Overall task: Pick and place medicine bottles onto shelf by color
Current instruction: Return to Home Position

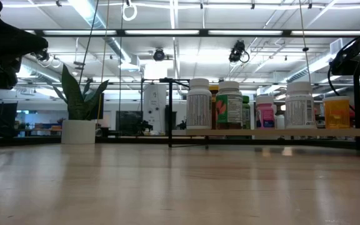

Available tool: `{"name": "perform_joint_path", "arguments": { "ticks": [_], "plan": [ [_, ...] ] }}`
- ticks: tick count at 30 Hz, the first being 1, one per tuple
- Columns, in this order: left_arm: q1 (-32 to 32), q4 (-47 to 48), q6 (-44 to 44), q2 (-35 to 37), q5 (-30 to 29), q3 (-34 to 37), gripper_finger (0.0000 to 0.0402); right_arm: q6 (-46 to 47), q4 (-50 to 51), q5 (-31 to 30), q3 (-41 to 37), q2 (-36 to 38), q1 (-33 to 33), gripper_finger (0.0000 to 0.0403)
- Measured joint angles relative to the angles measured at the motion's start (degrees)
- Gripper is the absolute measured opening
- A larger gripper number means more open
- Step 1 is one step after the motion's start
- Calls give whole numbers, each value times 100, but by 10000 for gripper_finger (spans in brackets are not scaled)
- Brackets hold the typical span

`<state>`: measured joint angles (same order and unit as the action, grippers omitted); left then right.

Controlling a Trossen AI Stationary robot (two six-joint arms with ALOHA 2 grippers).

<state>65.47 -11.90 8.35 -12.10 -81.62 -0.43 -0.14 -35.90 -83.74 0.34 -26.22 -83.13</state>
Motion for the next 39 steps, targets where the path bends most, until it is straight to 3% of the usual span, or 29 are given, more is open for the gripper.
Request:
{"name": "perform_joint_path", "arguments": {
  "ticks": [39],
  "plan": [
    [2, 0, -1, 0, 0, 0, 35, 0, 0, -2, -1, 0, 0, 18]
  ]
}}
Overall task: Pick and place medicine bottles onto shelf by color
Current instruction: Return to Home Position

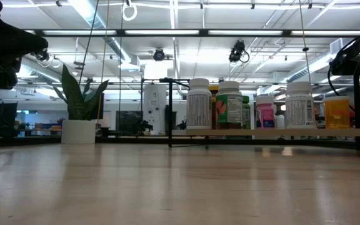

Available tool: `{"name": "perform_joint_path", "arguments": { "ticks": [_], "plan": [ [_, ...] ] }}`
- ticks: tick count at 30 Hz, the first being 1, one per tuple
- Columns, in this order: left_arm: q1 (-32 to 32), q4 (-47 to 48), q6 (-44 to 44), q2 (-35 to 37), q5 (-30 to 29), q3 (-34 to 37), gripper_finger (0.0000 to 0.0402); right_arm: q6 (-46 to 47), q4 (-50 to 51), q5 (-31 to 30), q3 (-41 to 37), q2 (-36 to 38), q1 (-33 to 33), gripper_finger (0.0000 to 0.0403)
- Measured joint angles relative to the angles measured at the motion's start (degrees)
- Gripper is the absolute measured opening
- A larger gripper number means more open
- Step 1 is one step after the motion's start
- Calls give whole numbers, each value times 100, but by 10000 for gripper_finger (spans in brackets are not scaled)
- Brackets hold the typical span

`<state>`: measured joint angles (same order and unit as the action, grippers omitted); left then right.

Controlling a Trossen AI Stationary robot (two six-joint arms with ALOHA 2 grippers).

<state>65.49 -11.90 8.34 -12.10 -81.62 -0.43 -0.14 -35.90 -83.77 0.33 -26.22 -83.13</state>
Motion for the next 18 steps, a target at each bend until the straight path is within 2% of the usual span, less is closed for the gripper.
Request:
{"name": "perform_joint_path", "arguments": {
  "ticks": [18],
  "plan": [
    [-2, -1, 0, 0, 0, 0, 30, 0, 0, 0, -1, -2, 0, 18]
  ]
}}
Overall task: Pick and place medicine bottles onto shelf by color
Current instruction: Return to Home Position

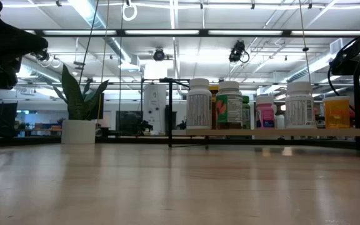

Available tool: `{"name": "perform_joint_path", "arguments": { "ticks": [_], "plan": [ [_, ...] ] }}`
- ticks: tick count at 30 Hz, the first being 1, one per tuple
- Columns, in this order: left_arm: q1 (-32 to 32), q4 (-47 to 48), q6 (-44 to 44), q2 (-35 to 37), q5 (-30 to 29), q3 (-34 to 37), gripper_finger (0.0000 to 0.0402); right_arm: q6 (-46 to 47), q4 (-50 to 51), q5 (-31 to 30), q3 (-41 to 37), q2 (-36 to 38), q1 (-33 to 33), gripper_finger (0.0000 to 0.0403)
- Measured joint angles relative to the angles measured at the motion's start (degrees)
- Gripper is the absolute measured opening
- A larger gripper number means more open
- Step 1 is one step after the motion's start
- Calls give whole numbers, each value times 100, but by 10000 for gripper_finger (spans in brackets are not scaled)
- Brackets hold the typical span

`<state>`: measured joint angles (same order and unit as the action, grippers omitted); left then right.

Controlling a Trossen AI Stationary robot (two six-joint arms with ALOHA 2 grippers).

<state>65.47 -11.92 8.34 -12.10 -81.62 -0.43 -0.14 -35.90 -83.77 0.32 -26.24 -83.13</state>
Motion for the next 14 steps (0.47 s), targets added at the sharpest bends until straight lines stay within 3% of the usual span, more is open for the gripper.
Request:
{"name": "perform_joint_path", "arguments": {
  "ticks": [14],
  "plan": [
    [0, 1, 0, 0, 0, 0, 24, -1, 0, 0, 2, 1, 0, 18]
  ]
}}
